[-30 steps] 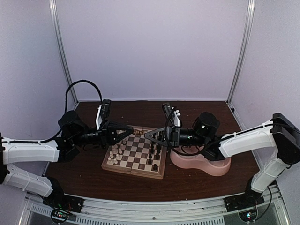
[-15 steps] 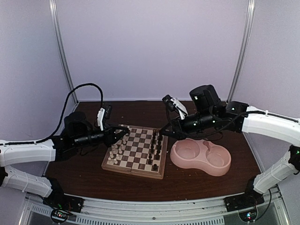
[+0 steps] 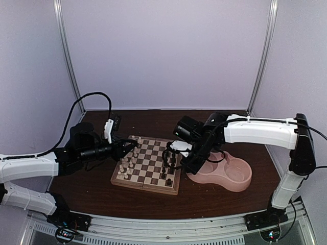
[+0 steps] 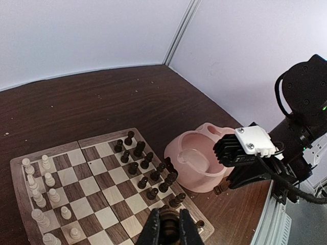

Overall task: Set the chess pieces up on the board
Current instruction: Place the knight at g8.

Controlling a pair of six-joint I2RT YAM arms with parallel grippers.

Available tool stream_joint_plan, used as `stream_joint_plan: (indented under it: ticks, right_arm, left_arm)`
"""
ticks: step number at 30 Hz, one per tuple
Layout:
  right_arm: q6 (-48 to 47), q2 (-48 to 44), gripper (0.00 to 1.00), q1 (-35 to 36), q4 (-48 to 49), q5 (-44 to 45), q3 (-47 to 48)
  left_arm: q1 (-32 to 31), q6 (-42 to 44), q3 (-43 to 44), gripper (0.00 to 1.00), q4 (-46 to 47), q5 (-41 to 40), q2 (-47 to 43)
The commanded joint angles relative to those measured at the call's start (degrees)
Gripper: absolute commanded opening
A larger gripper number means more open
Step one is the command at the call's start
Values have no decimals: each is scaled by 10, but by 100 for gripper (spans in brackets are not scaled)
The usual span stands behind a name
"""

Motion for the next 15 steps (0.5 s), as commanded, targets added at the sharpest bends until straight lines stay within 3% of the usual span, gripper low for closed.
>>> stream_joint_plan:
  ticks: [1,5,15]
  right_arm:
    - [-23,17,5,3,-8,16,35]
    - [-31,40,6,4,-4,5,52]
    - [-48,90,6,6,-14,-9,97]
  left_arm:
    - [0,15,16,1,2,-15,-18]
    - [0,18,17,1,-10,-29,-27]
    - [0,1,-11,0,-40,-156,-81]
